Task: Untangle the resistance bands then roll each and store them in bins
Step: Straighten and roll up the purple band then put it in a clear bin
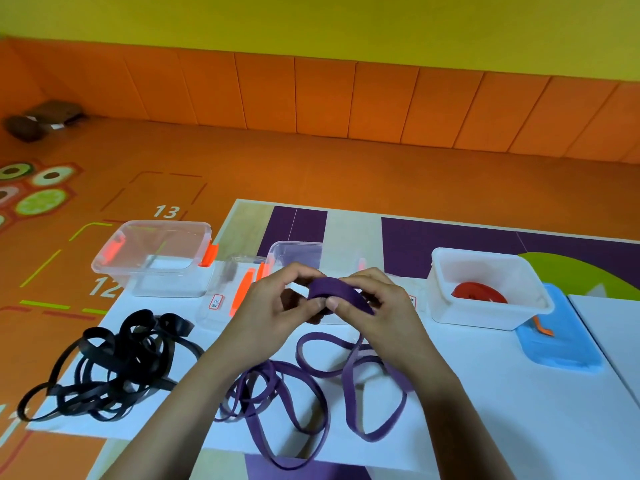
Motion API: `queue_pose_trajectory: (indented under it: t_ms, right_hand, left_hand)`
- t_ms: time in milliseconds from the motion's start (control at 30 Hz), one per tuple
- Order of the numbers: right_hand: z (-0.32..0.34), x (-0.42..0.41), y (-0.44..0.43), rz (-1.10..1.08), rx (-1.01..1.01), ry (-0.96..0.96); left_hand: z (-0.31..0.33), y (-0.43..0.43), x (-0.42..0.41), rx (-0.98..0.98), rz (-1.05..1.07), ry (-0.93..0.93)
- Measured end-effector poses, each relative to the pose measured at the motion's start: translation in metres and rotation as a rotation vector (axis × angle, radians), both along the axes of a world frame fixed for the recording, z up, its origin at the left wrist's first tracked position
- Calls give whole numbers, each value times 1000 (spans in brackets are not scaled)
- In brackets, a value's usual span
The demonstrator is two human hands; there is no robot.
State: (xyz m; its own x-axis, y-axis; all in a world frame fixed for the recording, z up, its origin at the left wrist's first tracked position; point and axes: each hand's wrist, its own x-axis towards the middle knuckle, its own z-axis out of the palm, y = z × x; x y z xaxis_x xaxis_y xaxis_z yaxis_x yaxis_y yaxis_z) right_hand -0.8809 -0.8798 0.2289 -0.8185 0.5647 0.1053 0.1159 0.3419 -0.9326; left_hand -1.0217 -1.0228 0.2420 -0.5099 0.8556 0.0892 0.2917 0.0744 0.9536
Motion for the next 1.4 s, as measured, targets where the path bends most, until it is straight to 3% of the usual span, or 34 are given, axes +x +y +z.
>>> queue_pose_trajectory:
  t_ms: [200,367,433,567,667,900,1033,1167,1267,1333,1400]
  right_hand:
    - [-7,1,-5,-75,-199,169]
    - [-5,2,-9,-67,-299,199]
    - [-5,5,-5,-50,-227,148]
    - [-4,12,4,10,-113,26]
    - [-1,15,7,72,-76,-47]
    - [-2,15,5,-11,-136,63]
    - [-4,12,0,-2,-349,154]
    - [-9,5,-7,-73,-363,166]
    - [-10,4,-6,-89,-323,138]
    - [-11,8,-2,-45,-269,94]
    - [-10,10,2,2,-195,29]
  left_hand:
    - [-7,14,9,244,82,-493]
    - [-18,16,19,268,47,-640]
    - [-15,14,19,188,49,-599]
    - [-2,6,5,-84,27,-221]
    - [6,-1,-6,-133,-42,-93]
    - [3,0,-3,-55,-77,-127]
    - [-3,4,1,36,-15,-281]
    - [-14,7,6,168,-29,-491]
    - [-18,8,7,149,-50,-586]
    - [-16,7,4,33,-56,-504]
    - [-11,3,-1,-133,-41,-227]
